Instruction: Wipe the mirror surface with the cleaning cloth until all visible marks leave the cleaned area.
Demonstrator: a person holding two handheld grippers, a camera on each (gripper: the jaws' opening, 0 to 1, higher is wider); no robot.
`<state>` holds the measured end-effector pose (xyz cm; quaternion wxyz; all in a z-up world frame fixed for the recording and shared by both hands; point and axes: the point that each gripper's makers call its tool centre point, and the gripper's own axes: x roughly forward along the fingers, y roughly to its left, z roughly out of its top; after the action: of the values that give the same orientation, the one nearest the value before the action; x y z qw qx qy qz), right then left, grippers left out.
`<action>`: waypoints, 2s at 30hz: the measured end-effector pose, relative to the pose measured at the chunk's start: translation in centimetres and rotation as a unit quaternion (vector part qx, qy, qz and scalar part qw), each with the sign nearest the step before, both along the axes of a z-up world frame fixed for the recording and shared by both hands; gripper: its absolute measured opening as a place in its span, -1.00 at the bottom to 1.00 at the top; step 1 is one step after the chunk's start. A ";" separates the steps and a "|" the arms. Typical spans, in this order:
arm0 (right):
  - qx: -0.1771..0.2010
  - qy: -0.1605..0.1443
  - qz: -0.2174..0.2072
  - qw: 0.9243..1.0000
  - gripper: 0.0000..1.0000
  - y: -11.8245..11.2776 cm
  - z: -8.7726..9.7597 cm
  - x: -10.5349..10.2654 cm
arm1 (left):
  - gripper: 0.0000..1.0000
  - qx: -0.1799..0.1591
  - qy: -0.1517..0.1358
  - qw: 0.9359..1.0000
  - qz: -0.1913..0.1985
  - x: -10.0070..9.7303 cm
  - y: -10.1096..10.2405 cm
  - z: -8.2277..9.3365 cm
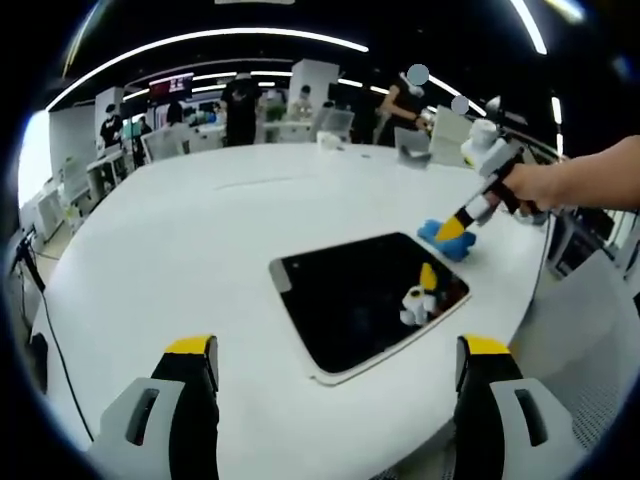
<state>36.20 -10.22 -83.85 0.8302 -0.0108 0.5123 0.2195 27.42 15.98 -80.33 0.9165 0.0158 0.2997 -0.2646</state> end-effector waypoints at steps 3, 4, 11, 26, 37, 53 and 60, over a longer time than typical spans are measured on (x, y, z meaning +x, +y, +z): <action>0.007 -0.045 0.008 0.999 -0.01 -0.3 1.7 0.8 | 0.99 -0.005 -0.015 1.000 0.006 0.3 0.2 0.6; 0.012 -0.063 0.016 0.998 0.06 -0.2 2.5 1.1 | 0.99 -0.006 -0.013 1.000 0.006 0.3 0.1 0.5; 0.014 -0.169 0.027 0.985 0.62 -1.4 6.4 2.2 | 0.99 -0.006 -0.013 1.000 0.008 0.2 0.2 0.5; 0.011 -0.247 -0.019 0.969 1.00 -4.9 8.5 -1.6 | 0.99 0.002 -0.012 1.000 0.022 0.2 1.0 0.4; 0.019 -0.269 -0.033 0.962 1.00 -6.8 9.2 -4.5 | 0.99 0.011 -0.026 1.000 0.011 0.1 0.6 1.0; 0.025 -0.285 0.007 0.958 1.00 -6.0 6.9 -8.1 | 0.99 0.015 -0.038 0.999 0.032 0.3 1.5 1.3; 0.032 -0.301 -0.028 0.953 1.00 -6.2 7.5 -8.2 | 0.99 -0.004 -0.039 0.999 0.026 0.3 1.0 1.8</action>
<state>28.00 -16.41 -76.33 0.9515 -0.0352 0.2316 0.1995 27.75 16.95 -78.56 0.9342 0.0147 0.2628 -0.2408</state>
